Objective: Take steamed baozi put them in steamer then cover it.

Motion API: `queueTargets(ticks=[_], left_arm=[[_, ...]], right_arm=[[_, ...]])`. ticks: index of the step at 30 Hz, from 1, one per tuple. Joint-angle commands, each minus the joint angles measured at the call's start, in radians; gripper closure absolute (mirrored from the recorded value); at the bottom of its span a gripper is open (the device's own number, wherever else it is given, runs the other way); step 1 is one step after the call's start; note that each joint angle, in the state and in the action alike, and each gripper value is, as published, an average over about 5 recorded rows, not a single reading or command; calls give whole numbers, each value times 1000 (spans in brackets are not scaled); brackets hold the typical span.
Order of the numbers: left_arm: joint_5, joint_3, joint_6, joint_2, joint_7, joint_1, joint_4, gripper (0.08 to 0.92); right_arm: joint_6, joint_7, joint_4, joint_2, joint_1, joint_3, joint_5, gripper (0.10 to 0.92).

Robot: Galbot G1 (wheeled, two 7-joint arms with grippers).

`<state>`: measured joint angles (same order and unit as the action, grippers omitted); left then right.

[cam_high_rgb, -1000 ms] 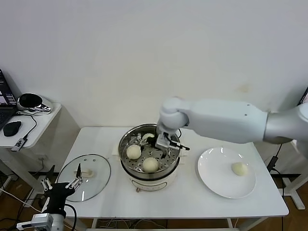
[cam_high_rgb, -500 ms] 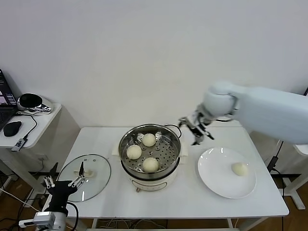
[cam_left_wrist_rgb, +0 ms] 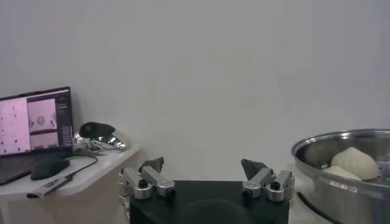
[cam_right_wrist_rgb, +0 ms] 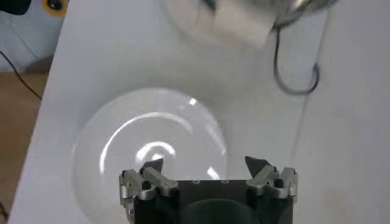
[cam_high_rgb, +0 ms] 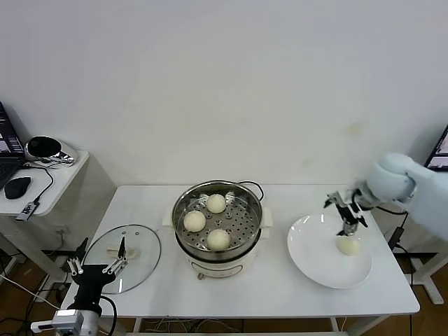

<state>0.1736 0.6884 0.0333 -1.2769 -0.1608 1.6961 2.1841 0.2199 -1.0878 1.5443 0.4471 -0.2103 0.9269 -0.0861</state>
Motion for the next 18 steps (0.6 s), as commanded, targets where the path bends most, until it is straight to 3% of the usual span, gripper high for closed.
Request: queueTargets(ticks=[1,18], left_arm=[[-5,7,-4,-3,-1,15,1,177],[-8,26,-3,-15,-2,31,17,177]], right_arm=[[-122,-11,-227,-3,466,-425,-177,203],[-153,19,-423,193,496,-456,-274,203]])
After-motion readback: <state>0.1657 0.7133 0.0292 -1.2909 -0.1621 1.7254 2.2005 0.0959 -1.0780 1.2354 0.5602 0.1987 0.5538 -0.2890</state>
